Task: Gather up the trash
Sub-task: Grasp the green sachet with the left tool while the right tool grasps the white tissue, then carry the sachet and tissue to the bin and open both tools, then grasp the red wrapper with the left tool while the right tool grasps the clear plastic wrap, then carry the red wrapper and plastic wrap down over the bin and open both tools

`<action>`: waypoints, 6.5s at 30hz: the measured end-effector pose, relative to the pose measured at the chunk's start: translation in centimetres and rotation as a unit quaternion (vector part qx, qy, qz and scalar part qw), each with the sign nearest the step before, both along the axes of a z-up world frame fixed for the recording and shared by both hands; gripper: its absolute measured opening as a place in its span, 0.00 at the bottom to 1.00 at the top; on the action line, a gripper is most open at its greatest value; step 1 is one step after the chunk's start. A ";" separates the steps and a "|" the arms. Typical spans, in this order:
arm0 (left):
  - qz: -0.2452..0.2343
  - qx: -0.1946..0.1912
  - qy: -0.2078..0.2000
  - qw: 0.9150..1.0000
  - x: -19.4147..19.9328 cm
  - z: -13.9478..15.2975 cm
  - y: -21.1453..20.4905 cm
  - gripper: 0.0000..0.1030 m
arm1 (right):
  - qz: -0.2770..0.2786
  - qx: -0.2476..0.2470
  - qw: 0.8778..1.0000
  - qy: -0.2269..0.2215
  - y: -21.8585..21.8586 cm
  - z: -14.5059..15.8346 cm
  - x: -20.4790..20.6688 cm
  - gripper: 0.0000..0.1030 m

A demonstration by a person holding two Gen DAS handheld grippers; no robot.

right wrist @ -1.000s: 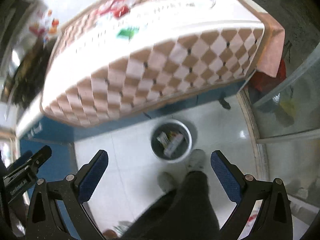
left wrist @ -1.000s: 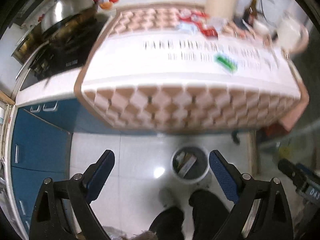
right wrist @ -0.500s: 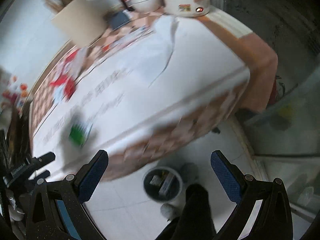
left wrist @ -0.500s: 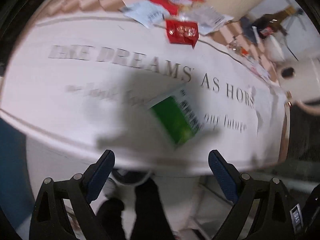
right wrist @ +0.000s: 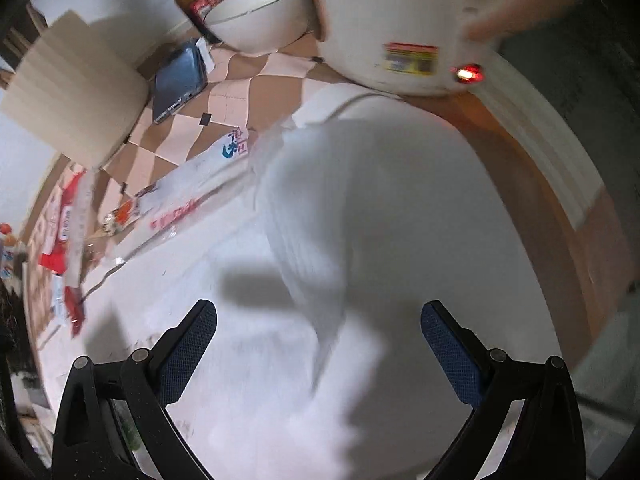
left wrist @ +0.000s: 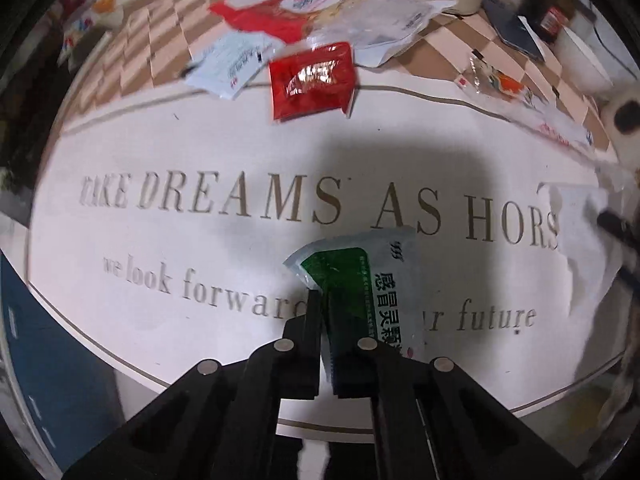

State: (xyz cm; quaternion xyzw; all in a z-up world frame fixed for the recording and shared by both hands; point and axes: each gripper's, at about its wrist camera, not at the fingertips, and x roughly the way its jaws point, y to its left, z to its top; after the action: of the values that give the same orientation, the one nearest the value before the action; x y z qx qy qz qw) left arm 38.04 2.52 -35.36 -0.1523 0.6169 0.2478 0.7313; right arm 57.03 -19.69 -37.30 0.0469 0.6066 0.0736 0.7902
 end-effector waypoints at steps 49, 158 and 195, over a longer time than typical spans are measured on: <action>0.051 -0.177 0.098 0.978 -28.4 -45.8 2.0 0.01 | 0.102 0.108 0.977 0.154 0.5 -46.5 -39.5 0.03; 0.020 -0.004 -0.105 0.994 -7.4 8.6 6.8 0.07 | 0.138 0.150 0.976 -0.078 6.1 6.1 -6.0 0.01; 0.032 -0.226 0.118 0.966 -28.0 -49.5 3.3 0.96 | 0.202 0.061 0.948 0.237 6.4 -56.8 -40.4 0.30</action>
State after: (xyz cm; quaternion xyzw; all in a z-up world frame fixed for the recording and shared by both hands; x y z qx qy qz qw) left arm 10.05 5.84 -84.86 -0.3027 0.7336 0.1415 0.5918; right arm 16.59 -13.29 -94.09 -0.0120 0.7673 0.2552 0.5882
